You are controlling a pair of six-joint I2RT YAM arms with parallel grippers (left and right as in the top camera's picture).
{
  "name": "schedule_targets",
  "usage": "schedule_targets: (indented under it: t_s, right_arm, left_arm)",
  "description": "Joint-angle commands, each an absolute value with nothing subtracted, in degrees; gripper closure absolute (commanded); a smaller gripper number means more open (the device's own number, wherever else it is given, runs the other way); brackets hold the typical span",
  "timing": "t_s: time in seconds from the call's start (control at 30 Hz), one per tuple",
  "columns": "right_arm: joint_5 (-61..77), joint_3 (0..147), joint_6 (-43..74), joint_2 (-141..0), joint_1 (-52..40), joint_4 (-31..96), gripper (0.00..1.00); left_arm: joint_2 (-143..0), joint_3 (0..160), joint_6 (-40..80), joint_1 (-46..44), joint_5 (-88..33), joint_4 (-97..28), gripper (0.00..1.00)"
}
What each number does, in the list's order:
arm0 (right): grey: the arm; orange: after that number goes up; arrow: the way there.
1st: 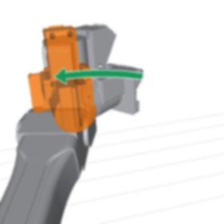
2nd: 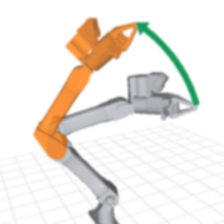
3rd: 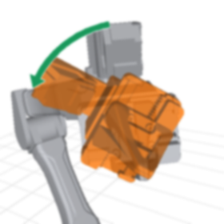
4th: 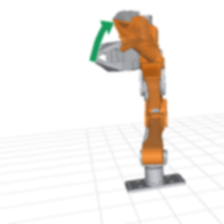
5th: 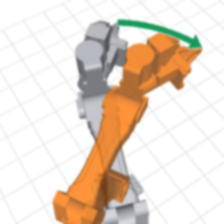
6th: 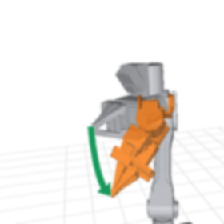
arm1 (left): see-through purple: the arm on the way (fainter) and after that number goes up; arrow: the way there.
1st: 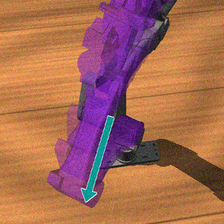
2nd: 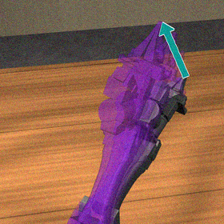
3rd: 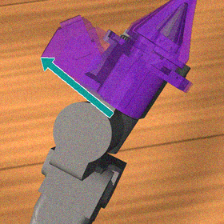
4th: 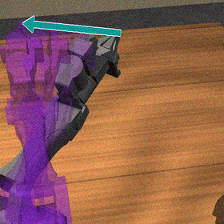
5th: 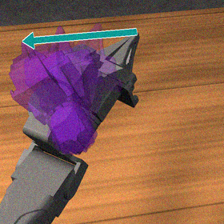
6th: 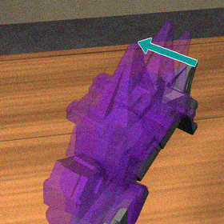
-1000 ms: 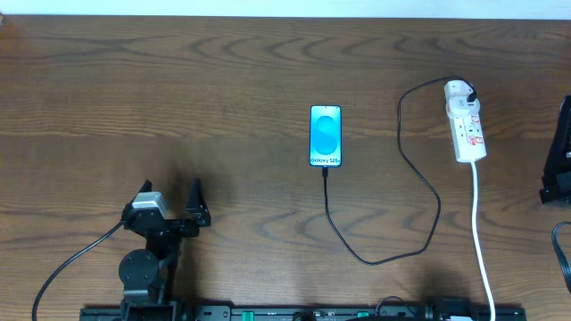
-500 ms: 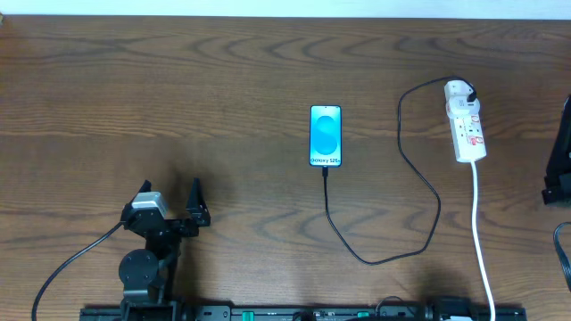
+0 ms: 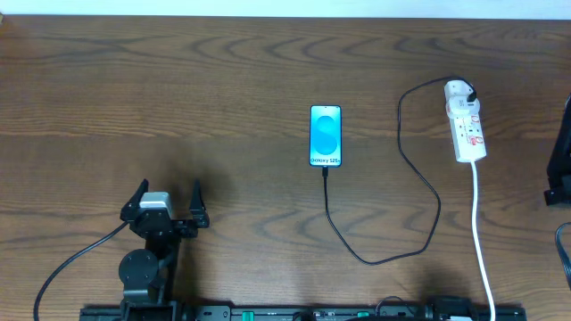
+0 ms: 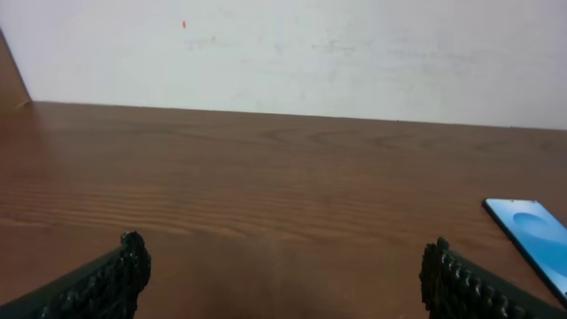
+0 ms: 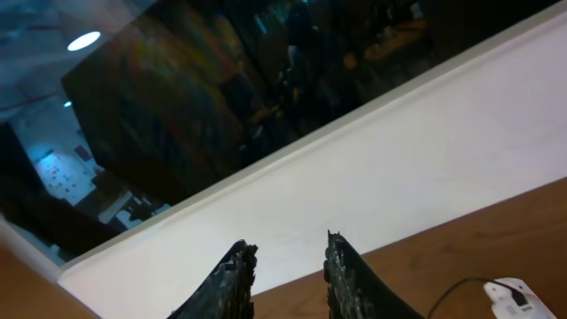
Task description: Plug charger to phone and switch on socket
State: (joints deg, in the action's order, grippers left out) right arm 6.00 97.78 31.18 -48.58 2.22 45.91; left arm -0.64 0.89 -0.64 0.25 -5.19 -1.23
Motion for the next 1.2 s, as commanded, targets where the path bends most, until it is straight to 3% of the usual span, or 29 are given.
schedule_targets:
  t_s: [0.0,0.17,0.3,0.37,0.43,0.47,0.8,1.17]
  right_arm:
    - [9.8,97.7,31.2,-48.3,1.8,44.7,0.72]
    - [10.5,97.7,31.2,-48.2,1.8,44.0,0.65]
    - [10.5,97.7,31.2,-48.3,1.8,42.5,0.51]
    - [10.5,97.7,31.2,-48.3,1.8,41.6,0.40]
    - [10.5,97.7,31.2,-48.3,1.8,41.7,0.05]
    - [10.4,97.7,31.2,-48.3,1.8,42.5,0.01]
    - [7.0,97.7,31.2,-48.3,1.8,68.6,0.01]
    - [-2.5,97.6,26.7,-48.3,1.8,85.3,0.01]
  left_arm:
    - [-0.6,0.2,-4.5,0.1,-5.6,-3.6,0.02]
    - [-0.6,0.2,-4.5,0.1,-5.5,-3.6,0.02]
    - [-0.6,0.2,-4.5,0.1,-5.5,-3.6,0.01]
    - [-0.6,0.2,-4.5,0.1,-5.5,-3.6,0.02]
    - [-0.6,0.2,-4.5,0.1,-5.5,-3.6,0.02]
    - [-0.6,0.2,-4.5,0.1,-5.5,-3.6,0.02]
    - [-0.6,0.2,-4.5,0.1,-5.5,-3.6,0.02]
    - [-0.6,0.2,-4.5,0.1,-5.5,-3.6,0.02]
